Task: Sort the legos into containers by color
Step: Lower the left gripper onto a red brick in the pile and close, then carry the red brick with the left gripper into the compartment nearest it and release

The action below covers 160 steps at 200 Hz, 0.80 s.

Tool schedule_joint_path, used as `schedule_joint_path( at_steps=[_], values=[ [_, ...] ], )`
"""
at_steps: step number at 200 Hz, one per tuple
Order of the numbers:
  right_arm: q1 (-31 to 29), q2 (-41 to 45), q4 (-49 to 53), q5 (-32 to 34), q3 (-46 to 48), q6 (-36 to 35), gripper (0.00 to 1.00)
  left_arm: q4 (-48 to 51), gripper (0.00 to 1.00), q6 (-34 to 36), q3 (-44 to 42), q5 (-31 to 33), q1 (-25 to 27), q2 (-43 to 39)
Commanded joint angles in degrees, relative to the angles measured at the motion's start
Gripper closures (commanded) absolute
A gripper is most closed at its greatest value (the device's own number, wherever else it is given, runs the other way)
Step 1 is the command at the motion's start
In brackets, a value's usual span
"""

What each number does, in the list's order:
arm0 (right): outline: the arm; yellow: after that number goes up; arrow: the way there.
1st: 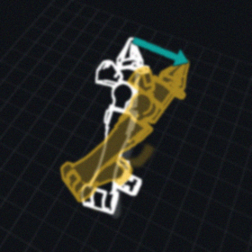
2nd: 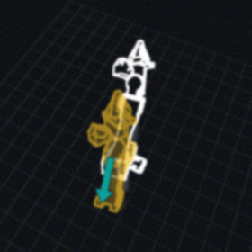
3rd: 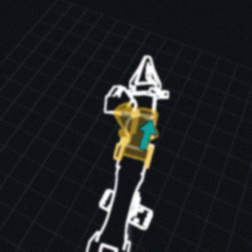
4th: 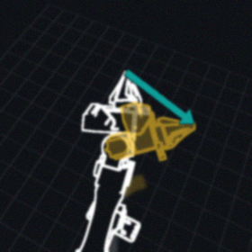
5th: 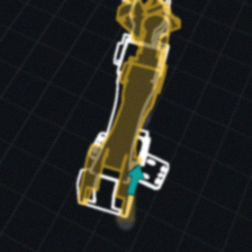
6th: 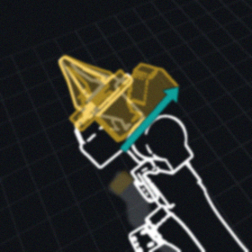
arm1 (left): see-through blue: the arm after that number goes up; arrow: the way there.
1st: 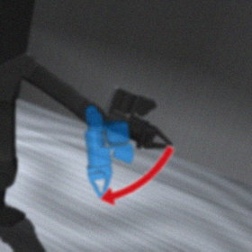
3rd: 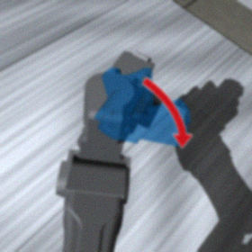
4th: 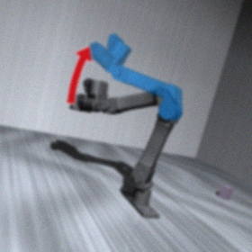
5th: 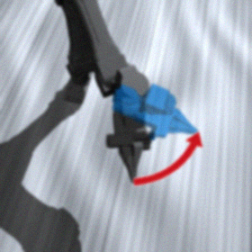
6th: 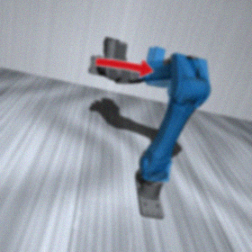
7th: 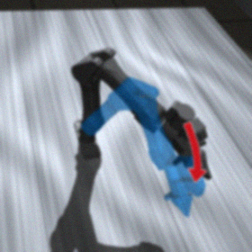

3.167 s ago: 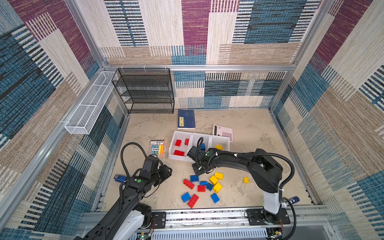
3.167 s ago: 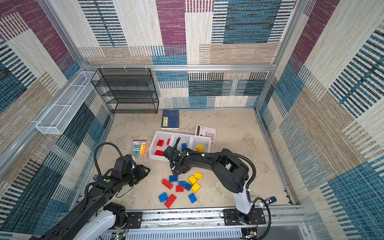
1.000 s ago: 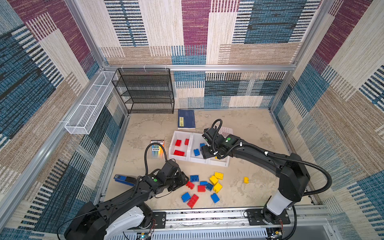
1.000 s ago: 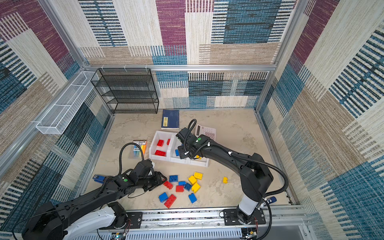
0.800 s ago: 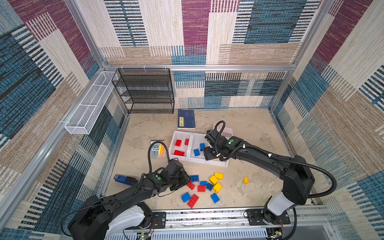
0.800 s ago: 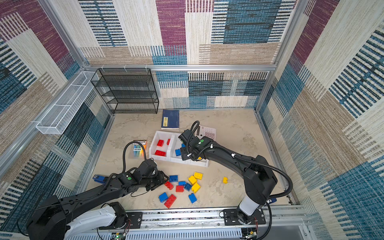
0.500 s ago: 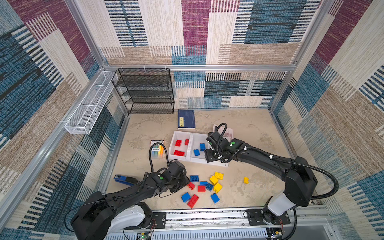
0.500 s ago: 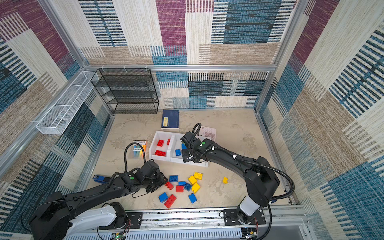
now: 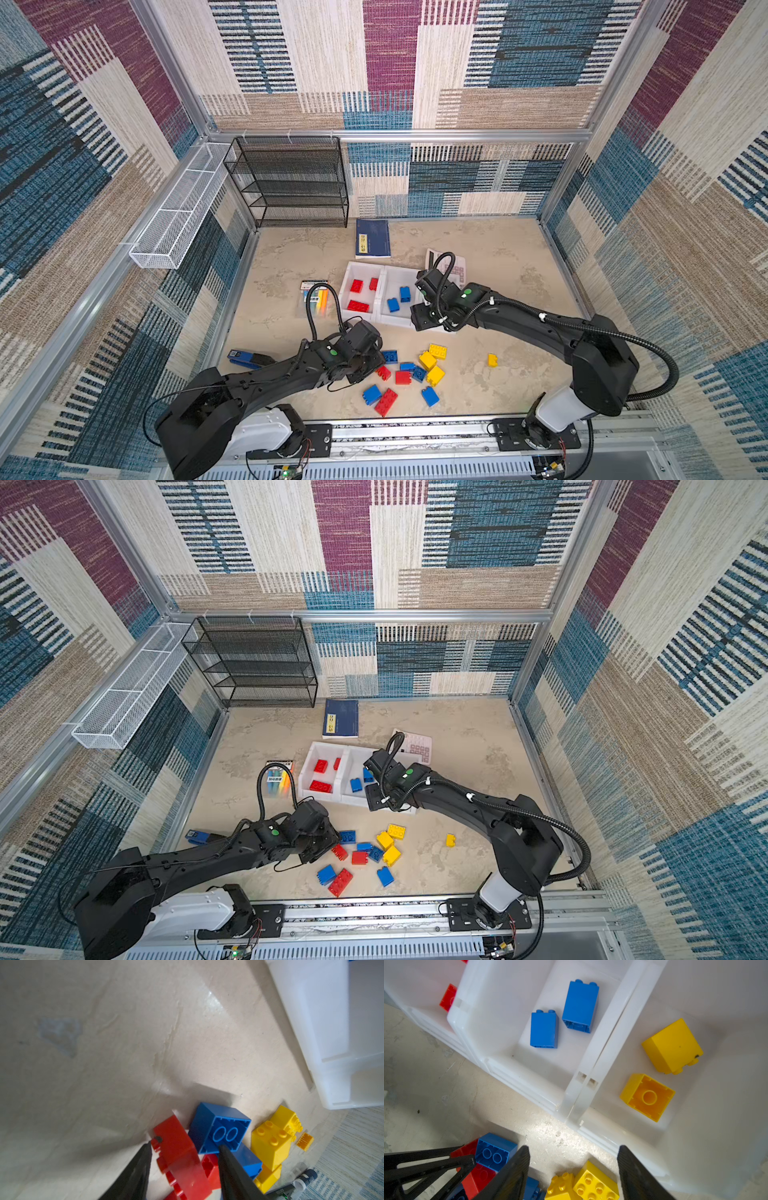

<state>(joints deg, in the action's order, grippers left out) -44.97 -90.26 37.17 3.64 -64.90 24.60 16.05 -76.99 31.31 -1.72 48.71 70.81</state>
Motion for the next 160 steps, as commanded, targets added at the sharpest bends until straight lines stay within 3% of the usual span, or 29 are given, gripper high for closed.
schedule_joint_path(
  at_steps=[1, 160],
  values=[
    [0.15, 0.87, -1.92, -0.66, 0.55, -0.77, 0.30, 0.36, 0.47, -2.83, 0.77, 2.46, 0.91, 0.31],
    [0.94, 3.37, -2.03, -1.88, 3.72, -1.07, 0.31, -0.02, 0.82, -4.04, 0.21, 7.77, 1.65, -0.11]
  ],
)
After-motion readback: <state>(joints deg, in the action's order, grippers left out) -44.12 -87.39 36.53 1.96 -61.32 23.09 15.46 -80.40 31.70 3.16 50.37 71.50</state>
